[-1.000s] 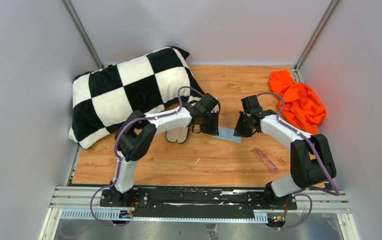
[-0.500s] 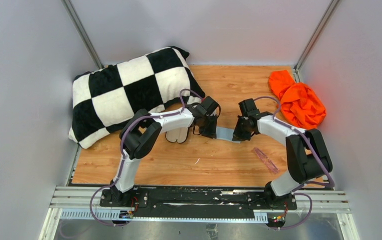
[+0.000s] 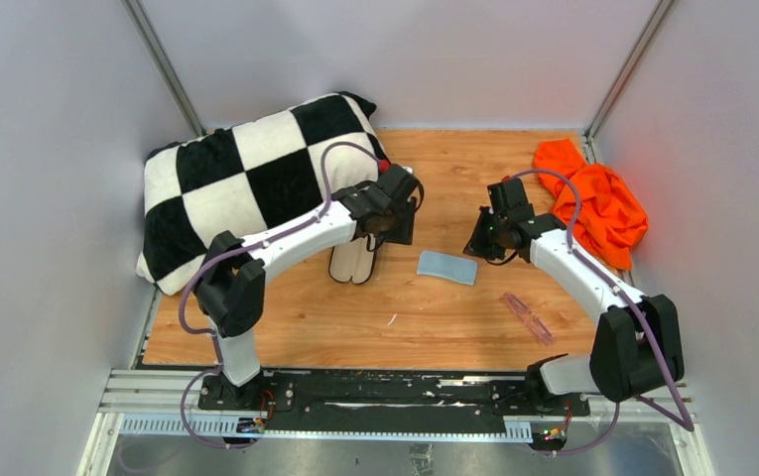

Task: Organize the sunglasses
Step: Fold the glasses cleaning cloth at the center of the board, then adjust the sunglasses case at the center of the board.

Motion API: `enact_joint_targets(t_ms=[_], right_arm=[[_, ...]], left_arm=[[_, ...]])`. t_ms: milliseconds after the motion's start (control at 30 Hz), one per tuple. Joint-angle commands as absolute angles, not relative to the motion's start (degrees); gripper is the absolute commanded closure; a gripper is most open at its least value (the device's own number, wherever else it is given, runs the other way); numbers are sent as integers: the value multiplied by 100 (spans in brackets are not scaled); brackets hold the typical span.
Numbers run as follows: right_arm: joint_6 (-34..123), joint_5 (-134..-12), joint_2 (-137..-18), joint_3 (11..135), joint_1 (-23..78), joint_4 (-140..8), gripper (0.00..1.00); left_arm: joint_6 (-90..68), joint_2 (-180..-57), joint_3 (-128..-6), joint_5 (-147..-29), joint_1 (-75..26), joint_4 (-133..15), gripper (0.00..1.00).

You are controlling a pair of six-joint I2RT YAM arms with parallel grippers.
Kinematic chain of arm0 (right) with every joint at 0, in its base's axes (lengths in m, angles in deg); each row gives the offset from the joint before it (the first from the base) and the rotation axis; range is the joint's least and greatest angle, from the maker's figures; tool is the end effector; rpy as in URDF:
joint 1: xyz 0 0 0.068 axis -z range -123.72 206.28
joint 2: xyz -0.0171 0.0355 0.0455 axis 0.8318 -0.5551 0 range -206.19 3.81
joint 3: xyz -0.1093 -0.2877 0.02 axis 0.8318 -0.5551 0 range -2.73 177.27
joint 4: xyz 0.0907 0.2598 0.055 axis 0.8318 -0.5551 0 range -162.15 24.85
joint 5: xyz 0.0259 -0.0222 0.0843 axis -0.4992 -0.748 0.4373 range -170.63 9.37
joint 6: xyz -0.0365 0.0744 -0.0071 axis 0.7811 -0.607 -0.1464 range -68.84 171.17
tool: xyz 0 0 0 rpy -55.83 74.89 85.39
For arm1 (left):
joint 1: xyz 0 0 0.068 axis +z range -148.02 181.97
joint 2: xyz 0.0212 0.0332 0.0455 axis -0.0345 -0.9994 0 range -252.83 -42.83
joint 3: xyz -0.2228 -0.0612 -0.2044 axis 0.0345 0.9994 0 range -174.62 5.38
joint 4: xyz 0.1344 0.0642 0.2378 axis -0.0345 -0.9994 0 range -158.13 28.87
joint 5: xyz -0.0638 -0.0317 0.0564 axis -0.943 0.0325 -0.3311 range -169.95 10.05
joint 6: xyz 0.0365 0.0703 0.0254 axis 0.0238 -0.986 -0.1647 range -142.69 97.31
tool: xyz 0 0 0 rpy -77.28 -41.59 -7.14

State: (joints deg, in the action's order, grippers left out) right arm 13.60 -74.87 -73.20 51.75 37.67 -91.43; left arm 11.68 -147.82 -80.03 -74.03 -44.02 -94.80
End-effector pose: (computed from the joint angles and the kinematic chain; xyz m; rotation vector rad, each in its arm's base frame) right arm 0.2980 0.1081 0.2501 0.3646 2.4707 0.5525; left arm 0.3217 -0.3224 0.2543 0.2151 2.5427 -0.4459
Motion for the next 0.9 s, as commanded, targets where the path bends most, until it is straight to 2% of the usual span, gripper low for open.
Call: enact_joint_targets(t_ms=[0,167,433,533,633,667,767,867], right_arm=[[1447,-7514,-7267,5139,3809,-9503,82],[1427,-7487,-7168,4950,3813,-9503,82],[1443,-7541,-7037,4810,3809,-9508,82],[1451,-7578,-6964,4786,3805,-9544,82],[1468,-7618,-6940,4772,3817,-9571,81],[1477,-7627,-6944,4768,3817,-9572,81],[1487,-7609,-7004,4779,3817,-9582,81],[1500,-7591,-7051,4764,3817,-9581,82]], left_arm=[[1009,-14654,-7670,-7017,-4048,-9814,57],[825,-14690,-7442,-6839,-3893,-9882,47],[579,-15359,-7561,-6933,-3832,-9767,58],[508,-15530,-7562,-7086,-3819,-9701,70],[664,-15490,-7452,-7350,-3824,-9489,95],[742,-15396,-7308,-7506,-3827,-9281,100],[836,-15179,-7005,-7944,-3851,-8674,100],[527,-15310,-7106,-8310,-3891,-8673,100]])
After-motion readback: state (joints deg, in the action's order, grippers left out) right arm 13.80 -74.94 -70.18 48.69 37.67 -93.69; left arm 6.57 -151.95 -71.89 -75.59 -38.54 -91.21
